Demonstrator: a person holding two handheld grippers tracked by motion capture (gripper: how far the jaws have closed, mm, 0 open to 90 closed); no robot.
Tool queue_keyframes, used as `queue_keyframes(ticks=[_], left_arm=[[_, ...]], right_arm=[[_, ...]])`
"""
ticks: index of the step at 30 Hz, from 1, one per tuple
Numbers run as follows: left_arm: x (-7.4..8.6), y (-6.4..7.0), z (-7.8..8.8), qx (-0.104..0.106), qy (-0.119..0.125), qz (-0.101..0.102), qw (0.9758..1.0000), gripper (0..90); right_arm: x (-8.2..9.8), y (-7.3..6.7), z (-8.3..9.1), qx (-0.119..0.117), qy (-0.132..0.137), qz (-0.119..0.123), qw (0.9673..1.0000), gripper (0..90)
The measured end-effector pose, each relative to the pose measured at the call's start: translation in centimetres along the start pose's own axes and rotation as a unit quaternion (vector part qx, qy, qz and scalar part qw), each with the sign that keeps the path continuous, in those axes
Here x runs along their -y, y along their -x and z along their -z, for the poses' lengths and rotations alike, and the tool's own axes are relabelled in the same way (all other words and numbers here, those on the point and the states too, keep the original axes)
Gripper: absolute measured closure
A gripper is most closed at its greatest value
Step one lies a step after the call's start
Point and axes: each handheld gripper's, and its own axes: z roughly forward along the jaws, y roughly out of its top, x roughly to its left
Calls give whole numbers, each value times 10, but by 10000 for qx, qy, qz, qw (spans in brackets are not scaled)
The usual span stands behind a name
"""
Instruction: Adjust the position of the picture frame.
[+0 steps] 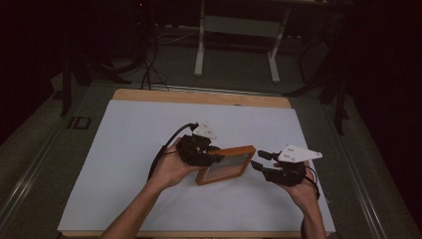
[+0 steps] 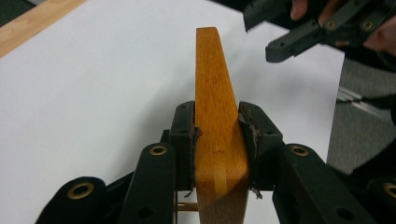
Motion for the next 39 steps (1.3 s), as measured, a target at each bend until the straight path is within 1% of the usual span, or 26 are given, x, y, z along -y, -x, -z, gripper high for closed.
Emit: queue_keyframes(ticks=[2, 4, 5, 6, 8, 12, 14, 16, 17, 18, 19, 20, 21, 23, 24, 27, 28, 29, 31, 33, 34, 35, 36, 39], left_arm=[[2, -7, 7, 12, -42, 1, 10000, 694], [4, -13, 15, -21, -65, 0, 10000, 694], [4, -13, 15, -21, -65, 0, 10000, 694], [5, -17, 22, -62, -81, -19, 9999, 694], [6, -20, 28, -90, -107, -85, 9999, 695], [9, -24, 32, -88, -159, -101, 9998, 694], [11, -24, 30, -69, -229, -191, 9995, 694], [12, -23, 25, -39, -319, -264, 9991, 693], [12, -23, 25, -39, -319, -264, 9991, 693], [13, -24, 22, 54, -223, -292, 9993, 693], [13, -24, 21, 86, -232, -263, 9993, 693], [12, -24, 20, 146, -159, -279, 9994, 692], [12, -24, 19, 165, -146, -317, 9993, 692], [11, -24, 19, 183, -125, -310, 9993, 691], [10, -25, 17, 221, -98, -345, 9991, 691], [9, -27, 16, 278, -3, -354, 9990, 690], [8, -27, 15, 307, 42, -366, 9988, 690], [8, -27, 15, 307, 42, -366, 9988, 689], [6, -27, 12, 389, 125, -459, 9981, 688], [4, -27, 9, 505, 201, -479, 9974, 686], [2, -28, 7, 536, 228, -492, 9971, 685], [2, -28, 7, 536, 228, -492, 9971, 685], [-1, -28, 4, 603, 295, -480, 9966, 684], [-3, -26, 0, 697, 345, -527, 9956, 681]], right_arm=[[-7, -2, -7, -89, -58, 141, 9998, 531], [-14, -4, -15, -163, -111, 245, 9995, 526], [-18, -5, -20, -208, -132, 287, 9993, 524], [-21, -6, -23, -233, -132, 310, 9992, 521], [-26, -7, -29, -293, -127, 341, 9989, 517], [-33, -11, -41, -415, -134, 397, 9983, 496], [-35, -13, -46, -456, -182, 407, 9980, 484], [-37, -14, -52, -511, -214, 455, 9974, 469], [-38, -15, -54, -535, -247, 468, 9972, 461], [-39, -16, -56, -571, -245, 496, 9968, 455], [-40, -16, -57, -584, -249, 528, 9966, 450], [-42, -16, -58, -614, -240, 544, 9963, 444], [-43, -15, -59, -640, -231, 574, 9960, 438], [-46, -15, -61, -738, -221, 618, 9951, 422], [-47, -15, -63, -826, -229, 654, 9942, 411], [-50, -16, -67, -1026, -272, 764, 9914, 401], [-51, -17, -69, -1065, -288, 832, 9904, 397], [-51, -17, -69, -1065, -288, 832, 9904, 397], [-55, -19, -75, -1173, -309, 933, 9882, 391], [-58, -19, -78, -1243, -341, 990, 9867, 390], [-59, -19, -79, -1271, -367, 1027, 9859, 396], [-59, -19, -79, -1271, -367, 1027, 9859, 396], [-61, -18, -82, -1395, -411, 1036, 9839, 426], [-59, -16, -84, -1511, -441, 1071, 9817, 505]])
